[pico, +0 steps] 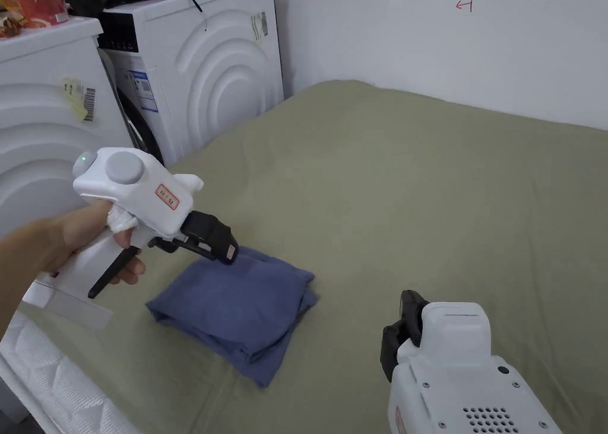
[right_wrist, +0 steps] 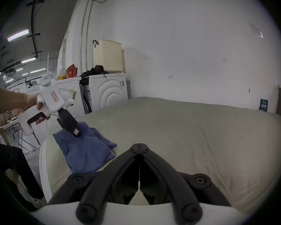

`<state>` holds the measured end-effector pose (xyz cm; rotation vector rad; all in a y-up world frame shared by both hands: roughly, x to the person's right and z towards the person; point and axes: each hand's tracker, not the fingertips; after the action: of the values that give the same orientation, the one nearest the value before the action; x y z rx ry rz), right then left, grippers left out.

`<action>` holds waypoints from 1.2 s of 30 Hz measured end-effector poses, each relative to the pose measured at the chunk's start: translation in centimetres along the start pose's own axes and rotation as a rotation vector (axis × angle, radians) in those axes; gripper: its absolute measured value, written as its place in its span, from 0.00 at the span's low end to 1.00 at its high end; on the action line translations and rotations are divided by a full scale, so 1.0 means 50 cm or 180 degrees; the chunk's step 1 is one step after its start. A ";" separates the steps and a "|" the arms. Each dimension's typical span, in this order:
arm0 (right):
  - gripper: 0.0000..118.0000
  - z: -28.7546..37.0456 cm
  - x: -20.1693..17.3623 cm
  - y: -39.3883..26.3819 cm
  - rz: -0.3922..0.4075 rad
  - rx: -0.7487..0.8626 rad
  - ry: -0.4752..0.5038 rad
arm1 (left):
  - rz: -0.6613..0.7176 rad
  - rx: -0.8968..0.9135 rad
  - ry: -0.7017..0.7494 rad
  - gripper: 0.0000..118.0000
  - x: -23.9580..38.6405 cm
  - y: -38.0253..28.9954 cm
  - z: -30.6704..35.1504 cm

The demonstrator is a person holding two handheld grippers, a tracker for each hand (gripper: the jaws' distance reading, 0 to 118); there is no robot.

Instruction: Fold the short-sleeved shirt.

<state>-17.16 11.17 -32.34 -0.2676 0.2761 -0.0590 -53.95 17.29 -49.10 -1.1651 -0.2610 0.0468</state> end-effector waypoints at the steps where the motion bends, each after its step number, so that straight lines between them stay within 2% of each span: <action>1: 0.00 0.009 0.004 0.006 -0.0058 0.0002 0.0014 | 0.0082 0.0112 0.0051 0.96 0.002 -0.003 0.017; 3: 0.00 0.032 0.015 0.016 -0.0074 0.0019 -0.0001 | -0.0078 0.0290 0.0377 0.96 0.020 -0.006 0.057; 5: 0.00 0.064 0.032 0.028 -0.0078 0.0043 -0.0014 | -0.0127 0.0423 0.0437 0.95 0.048 -0.015 0.093; 6: 0.00 0.081 0.042 0.036 -0.0095 0.0060 -0.0050 | -0.0165 0.0485 0.0420 0.91 0.078 -0.022 0.112; 7: 0.00 0.096 0.054 0.043 -0.0109 0.0062 -0.0049 | -0.0221 0.0585 0.0444 0.72 0.099 -0.028 0.125; 8: 0.00 0.116 0.069 0.052 -0.0112 0.0055 -0.0061 | -0.0221 0.0620 0.0415 0.40 0.126 -0.035 0.137; 9: 0.00 0.139 0.085 0.058 -0.0126 0.0077 -0.0112 | -0.0299 0.0710 0.0412 0.00 0.158 -0.040 0.147; 11: 0.00 0.182 0.122 0.074 -0.0112 0.0096 -0.0176 | -0.0479 0.0826 0.0438 0.00 0.237 -0.056 0.146; 13: 0.00 0.227 0.163 0.090 -0.0073 0.0146 -0.0244 | -0.0536 0.0851 0.0039 0.00 0.322 -0.076 0.140; 15: 0.00 0.272 0.211 0.111 -0.0013 0.0176 -0.0430 | -0.0788 0.1067 0.0014 0.00 0.440 -0.106 0.125; 16: 0.00 0.296 0.236 0.122 -0.0047 0.0196 -0.0449 | -0.0713 0.1040 -0.0086 0.00 0.501 -0.132 0.116; 17: 0.00 0.323 0.263 0.131 -0.0061 0.0224 -0.0545 | -0.0714 0.1263 -0.0047 0.00 0.573 -0.159 0.106; 19: 0.00 0.384 0.311 0.152 0.0032 0.0252 -0.0768 | -0.0722 0.1532 -0.0129 0.00 0.684 -0.204 0.098; 23: 0.00 0.513 0.402 0.182 0.0147 0.0216 -0.1142 | -0.0633 0.2344 0.0030 0.00 0.914 -0.306 0.093; 25: 0.00 0.571 0.438 0.182 0.0211 0.0282 -0.1378 | -0.0692 0.2548 0.0072 0.00 0.994 -0.339 0.094; 26: 0.00 0.600 0.456 0.183 0.0185 0.0301 -0.1468 | -0.0702 0.2579 -0.0055 0.00 1.041 -0.359 0.107; 29: 0.00 0.673 0.493 0.184 0.0182 0.0373 -0.1760 | -0.0807 0.2781 0.0046 0.00 1.117 -0.398 0.125; 36: 0.00 0.761 0.538 0.183 0.0092 0.0488 -0.2001 | -0.0840 0.3093 -0.0004 0.00 1.161 -0.431 0.184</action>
<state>19.42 27.08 -6.54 -0.1191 -0.3486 0.0339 -1.91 26.98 -15.64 -0.1608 -0.3365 -0.0557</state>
